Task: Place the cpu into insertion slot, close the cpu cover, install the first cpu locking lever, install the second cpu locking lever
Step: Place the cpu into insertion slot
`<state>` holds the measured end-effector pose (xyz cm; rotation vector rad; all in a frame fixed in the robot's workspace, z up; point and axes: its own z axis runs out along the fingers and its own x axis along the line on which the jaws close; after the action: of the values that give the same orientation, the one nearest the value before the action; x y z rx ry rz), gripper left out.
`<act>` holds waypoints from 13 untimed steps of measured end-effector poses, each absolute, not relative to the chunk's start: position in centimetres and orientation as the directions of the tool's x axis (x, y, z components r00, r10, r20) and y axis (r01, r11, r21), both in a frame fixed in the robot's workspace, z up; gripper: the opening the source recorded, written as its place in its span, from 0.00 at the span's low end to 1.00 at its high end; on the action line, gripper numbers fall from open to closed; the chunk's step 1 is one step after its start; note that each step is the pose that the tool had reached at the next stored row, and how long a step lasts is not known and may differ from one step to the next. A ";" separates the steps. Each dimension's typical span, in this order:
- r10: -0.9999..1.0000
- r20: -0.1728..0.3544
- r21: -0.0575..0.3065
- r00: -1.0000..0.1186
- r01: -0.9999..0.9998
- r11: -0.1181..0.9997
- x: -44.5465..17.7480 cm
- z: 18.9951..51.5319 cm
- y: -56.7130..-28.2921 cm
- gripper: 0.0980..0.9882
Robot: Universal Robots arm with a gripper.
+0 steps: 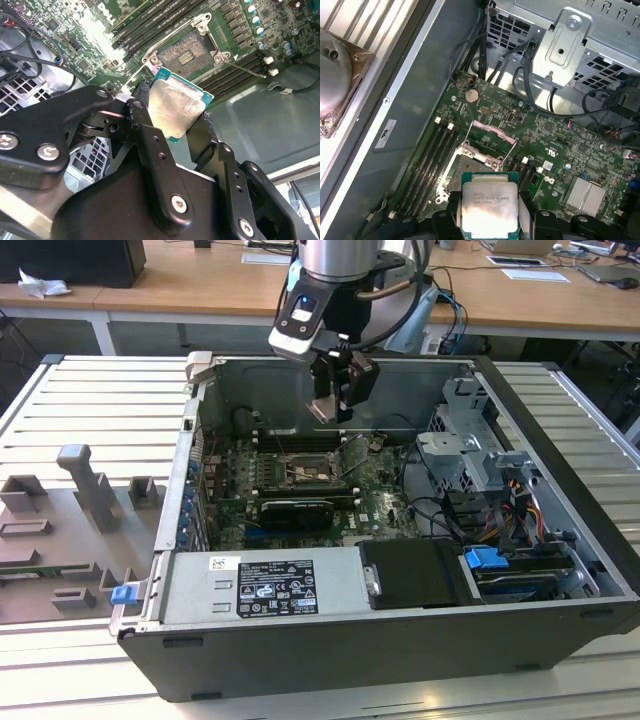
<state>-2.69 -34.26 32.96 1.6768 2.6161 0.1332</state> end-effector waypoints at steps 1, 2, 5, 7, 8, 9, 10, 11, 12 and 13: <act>0.910 0.020 0.089 -0.415 0.907 0.412 -2.7 32.9 -34.3 0.50; 0.911 0.020 0.089 -0.412 0.908 0.409 -2.7 32.9 -34.3 0.50; 0.915 0.020 0.089 -0.403 0.912 0.400 -2.7 32.9 -34.3 0.50; 0.917 0.020 0.089 -0.398 0.914 0.395 -2.7 32.9 -34.3 0.50; 0.920 0.020 0.089 -0.392 0.917 0.389 -2.7 32.8 -34.3 0.50; 0.922 0.020 0.089 -0.387 0.919 0.384 -2.7 32.7 -34.3 0.50; 0.926 0.020 0.089 -0.377 0.923 0.374 -2.7 32.6 -34.3 0.50; 0.928 0.020 0.089 -0.372 0.925 0.368 -2.7 32.5 -34.3 0.50; 0.931 0.020 0.089 -0.365 0.928 0.362 -2.7 32.4 -34.3 0.50; 0.934 0.020 0.088 -0.356 0.931 0.353 -2.7 32.3 -34.3 0.50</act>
<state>-2.69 -34.26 32.30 1.7629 2.5560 0.1309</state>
